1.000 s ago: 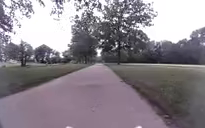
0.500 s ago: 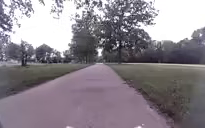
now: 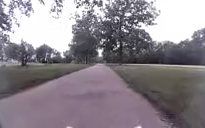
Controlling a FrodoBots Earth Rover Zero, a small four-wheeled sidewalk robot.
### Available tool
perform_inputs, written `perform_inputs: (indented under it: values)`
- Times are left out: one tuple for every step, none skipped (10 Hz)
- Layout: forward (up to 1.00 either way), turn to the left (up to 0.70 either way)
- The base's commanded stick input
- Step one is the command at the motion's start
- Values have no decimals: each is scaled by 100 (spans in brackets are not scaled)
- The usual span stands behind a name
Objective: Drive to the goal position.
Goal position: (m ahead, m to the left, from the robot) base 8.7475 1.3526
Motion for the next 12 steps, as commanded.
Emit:
perform_inputs:
  values:
    - [70, 1]
    - [70, 1]
    - [70, 1]
    - [70, 1]
    - [70, 0]
    - [70, 1]
    - [70, 0]
    - [70, 1]
    - [70, 1]
    - [70, 1]
    - [70, 1]
    - [70, 1]
